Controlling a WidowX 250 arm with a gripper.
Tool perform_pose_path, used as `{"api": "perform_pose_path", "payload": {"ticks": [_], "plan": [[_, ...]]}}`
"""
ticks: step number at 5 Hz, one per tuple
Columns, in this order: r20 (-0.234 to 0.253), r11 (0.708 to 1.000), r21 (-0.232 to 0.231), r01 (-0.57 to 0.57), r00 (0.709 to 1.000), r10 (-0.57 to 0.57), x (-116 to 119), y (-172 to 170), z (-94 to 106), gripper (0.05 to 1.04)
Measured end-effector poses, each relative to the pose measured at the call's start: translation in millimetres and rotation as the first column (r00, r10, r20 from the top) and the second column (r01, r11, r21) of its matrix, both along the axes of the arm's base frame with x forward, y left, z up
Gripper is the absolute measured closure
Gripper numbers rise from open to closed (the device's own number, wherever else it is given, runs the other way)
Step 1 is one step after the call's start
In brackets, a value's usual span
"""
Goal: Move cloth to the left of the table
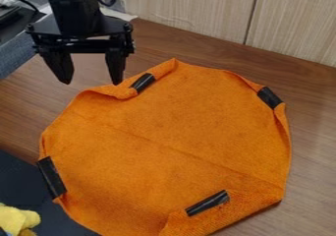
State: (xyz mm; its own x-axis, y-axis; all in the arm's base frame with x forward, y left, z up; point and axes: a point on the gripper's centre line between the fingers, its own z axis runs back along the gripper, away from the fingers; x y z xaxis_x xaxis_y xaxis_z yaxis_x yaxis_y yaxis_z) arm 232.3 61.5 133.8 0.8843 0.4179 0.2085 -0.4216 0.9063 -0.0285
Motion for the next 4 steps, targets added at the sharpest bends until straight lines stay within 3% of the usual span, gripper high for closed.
{"api": "perform_pose_path", "payload": {"ticks": [1, 4], "plan": [[-0.018, 1.0, -0.005, -0.005, 1.0, 0.005, -1.5, -0.9, -5.0, 0.083], [-0.059, 0.982, -0.01, 0.189, 0.98, -0.189, 10.2, -71.9, -56.2, 0.083]]}}
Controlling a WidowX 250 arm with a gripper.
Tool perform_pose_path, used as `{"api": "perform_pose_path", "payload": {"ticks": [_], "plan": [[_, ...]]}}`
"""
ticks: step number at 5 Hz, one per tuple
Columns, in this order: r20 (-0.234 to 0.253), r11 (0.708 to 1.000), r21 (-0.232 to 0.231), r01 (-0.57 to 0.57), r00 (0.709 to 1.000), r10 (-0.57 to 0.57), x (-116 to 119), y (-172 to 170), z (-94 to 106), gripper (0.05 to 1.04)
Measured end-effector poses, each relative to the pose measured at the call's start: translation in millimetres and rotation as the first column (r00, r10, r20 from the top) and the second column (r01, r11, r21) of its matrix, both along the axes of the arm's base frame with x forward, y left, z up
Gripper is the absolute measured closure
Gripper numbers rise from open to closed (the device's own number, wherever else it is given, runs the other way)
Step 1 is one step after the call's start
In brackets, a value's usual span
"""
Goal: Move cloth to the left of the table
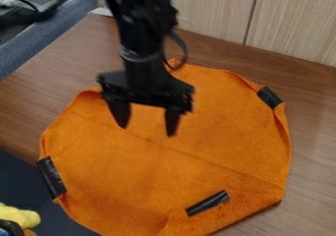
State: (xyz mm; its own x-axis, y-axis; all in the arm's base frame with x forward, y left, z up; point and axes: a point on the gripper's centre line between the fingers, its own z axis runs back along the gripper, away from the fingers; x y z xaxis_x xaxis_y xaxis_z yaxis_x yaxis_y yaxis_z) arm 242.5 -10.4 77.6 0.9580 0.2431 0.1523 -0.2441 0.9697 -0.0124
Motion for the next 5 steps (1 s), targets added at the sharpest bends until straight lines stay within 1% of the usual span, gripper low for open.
{"api": "perform_pose_path", "payload": {"ticks": [1, 2, 3, 4, 5], "plan": [[-0.032, 0.999, -0.035, 0.028, 0.999, -0.029, 1.0, -12.4, -33.8, 0.083], [-0.02, 0.997, -0.037, 0.074, 0.997, -0.074, 9.2, -15.3, -47.5, 0.083], [-0.027, 0.996, -0.042, 0.076, 0.997, -0.078, 14.6, -13.0, -50.7, 0.083], [-0.008, 0.996, -0.048, 0.073, 0.997, -0.073, 30.1, -1.2, -49.6, 0.083], [0.008, 0.998, -0.041, 0.045, 0.999, -0.045, 55.6, 22.0, -45.5, 0.084]]}}
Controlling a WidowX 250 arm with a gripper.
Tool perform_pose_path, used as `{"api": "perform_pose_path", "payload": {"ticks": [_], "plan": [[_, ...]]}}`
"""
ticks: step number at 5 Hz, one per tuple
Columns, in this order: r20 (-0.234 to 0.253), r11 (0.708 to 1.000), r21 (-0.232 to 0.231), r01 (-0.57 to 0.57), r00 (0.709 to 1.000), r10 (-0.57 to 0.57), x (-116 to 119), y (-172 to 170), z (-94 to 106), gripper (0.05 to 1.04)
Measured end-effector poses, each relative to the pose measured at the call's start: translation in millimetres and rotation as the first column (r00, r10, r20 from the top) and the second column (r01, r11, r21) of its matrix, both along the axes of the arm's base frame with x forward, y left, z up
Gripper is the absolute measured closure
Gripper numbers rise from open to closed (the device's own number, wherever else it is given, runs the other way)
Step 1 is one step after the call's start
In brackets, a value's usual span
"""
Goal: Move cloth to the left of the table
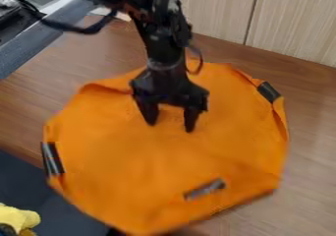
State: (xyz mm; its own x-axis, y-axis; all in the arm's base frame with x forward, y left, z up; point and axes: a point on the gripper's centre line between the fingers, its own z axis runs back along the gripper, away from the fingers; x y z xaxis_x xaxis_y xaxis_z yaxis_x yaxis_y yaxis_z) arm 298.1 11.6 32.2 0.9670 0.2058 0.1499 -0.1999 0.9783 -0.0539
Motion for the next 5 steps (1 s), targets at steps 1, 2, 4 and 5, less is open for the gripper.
{"api": "perform_pose_path", "payload": {"ticks": [1, 2, 4, 5], "plan": [[-0.008, 0.999, 0.014, -0.036, 0.999, 0.036, 24.5, 28.0, 0.5, 0.084], [-0.013, 0.998, 0.046, -0.052, 0.999, 0.052, 47.0, 49.7, -1.2, 0.084], [-0.014, 0.995, 0.052, -0.083, 0.996, 0.084, 64.5, 73.5, -0.9, 0.084], [-0.032, 0.997, 0.029, -0.072, 0.997, 0.072, 52.8, 72.7, 3.3, 0.084]]}}
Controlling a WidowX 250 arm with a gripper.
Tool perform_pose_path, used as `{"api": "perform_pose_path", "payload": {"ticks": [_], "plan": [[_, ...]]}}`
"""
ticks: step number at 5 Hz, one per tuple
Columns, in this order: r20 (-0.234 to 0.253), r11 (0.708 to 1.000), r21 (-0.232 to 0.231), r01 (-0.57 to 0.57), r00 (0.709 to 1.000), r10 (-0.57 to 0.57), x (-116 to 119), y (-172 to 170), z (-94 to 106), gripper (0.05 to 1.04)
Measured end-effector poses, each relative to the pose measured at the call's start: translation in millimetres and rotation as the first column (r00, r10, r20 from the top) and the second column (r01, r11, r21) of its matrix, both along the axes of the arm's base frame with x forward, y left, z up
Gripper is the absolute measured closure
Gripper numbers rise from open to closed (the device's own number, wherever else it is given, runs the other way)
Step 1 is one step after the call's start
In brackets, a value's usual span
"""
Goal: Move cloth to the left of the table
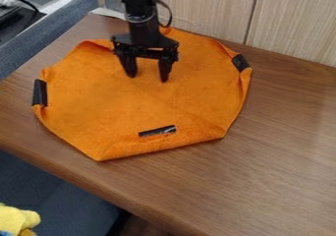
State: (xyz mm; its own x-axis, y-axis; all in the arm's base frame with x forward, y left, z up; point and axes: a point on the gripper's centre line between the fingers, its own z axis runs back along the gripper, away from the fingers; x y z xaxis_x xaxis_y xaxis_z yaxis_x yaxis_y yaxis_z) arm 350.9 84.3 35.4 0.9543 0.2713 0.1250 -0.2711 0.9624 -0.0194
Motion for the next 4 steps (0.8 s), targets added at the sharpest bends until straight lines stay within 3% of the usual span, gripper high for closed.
{"api": "perform_pose_path", "payload": {"ticks": [1, 2, 3, 4], "plan": [[0.022, 1.0, -0.001, -0.021, 1.0, 0.021, -8.7, 2.5, 25.7, 0.084], [0.078, 1.0, -0.007, -0.018, 0.997, 0.019, -17.9, 0.4, 65.9, 0.084], [0.102, 0.999, -0.008, -0.052, 0.993, 0.053, -37.1, 5.0, 88.4, 0.084], [0.103, 0.998, -0.007, -0.055, 0.993, 0.055, -37.7, 5.6, 88.9, 0.084]]}}
